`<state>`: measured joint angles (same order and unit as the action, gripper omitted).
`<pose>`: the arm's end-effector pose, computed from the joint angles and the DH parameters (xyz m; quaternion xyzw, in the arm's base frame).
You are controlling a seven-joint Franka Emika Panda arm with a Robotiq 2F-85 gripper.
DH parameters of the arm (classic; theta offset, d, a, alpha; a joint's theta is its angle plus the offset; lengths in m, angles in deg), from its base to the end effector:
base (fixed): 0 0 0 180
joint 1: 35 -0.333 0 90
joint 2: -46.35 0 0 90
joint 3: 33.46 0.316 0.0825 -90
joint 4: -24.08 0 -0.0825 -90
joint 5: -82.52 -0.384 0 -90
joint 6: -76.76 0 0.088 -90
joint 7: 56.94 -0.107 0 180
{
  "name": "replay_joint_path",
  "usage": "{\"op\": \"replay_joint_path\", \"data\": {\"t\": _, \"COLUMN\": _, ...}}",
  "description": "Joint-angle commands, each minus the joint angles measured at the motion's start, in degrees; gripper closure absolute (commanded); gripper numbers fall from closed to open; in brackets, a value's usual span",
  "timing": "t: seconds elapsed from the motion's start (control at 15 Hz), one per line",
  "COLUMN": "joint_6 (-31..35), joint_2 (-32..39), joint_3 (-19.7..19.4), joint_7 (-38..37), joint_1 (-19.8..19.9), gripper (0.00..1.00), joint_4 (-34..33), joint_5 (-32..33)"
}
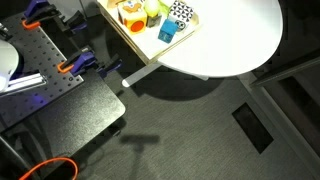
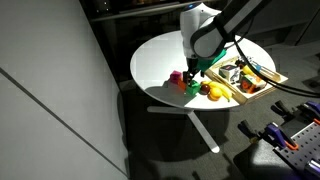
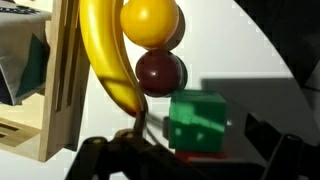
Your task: Put the green block in the box
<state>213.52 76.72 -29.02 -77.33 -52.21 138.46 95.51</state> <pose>0.5517 0.2164 0.1807 0.9919 0.0945 -0.0441 0.0725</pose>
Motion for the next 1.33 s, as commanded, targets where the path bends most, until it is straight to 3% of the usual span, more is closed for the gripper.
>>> {"op": "replay_joint_path", "data": {"t": 0.0, "joint_6": 0.71, "joint_2": 2.64, "joint_3": -1.04, "joint_7": -1.59, "joint_1": -1.22, "gripper": 0.00, "joint_4": -2.72, "joint_5": -0.68}}
{"op": "replay_joint_path", "data": {"t": 0.47, "joint_6": 1.86, "joint_2": 5.92, "joint_3": -1.49, "joint_7": -1.36, "joint_1": -1.76, "gripper": 0.00, "joint_4": -4.84, "joint_5": -0.99}}
{"op": "replay_joint_path", "data": {"t": 0.53, "joint_6": 1.91, "joint_2": 6.27, "joint_3": -1.61, "joint_7": -1.43, "joint_1": -1.91, "gripper": 0.25, "joint_4": -5.11, "joint_5": -0.89}}
{"op": "replay_joint_path", "data": {"t": 0.6, "joint_6": 1.85, "joint_2": 6.50, "joint_3": -1.66, "joint_7": -1.31, "joint_1": -2.00, "gripper": 0.26, "joint_4": -5.37, "joint_5": -0.80}}
{"op": "replay_joint_path", "data": {"t": 0.93, "joint_6": -0.58, "joint_2": 5.56, "joint_3": -1.38, "joint_7": -0.44, "joint_1": -1.72, "gripper": 0.66, "joint_4": -6.00, "joint_5": -1.40}}
{"op": "replay_joint_path", "data": {"t": 1.27, "joint_6": -6.67, "joint_2": 2.25, "joint_3": -1.32, "joint_7": 0.08, "joint_1": -1.51, "gripper": 0.73, "joint_4": -6.25, "joint_5": -1.15}}
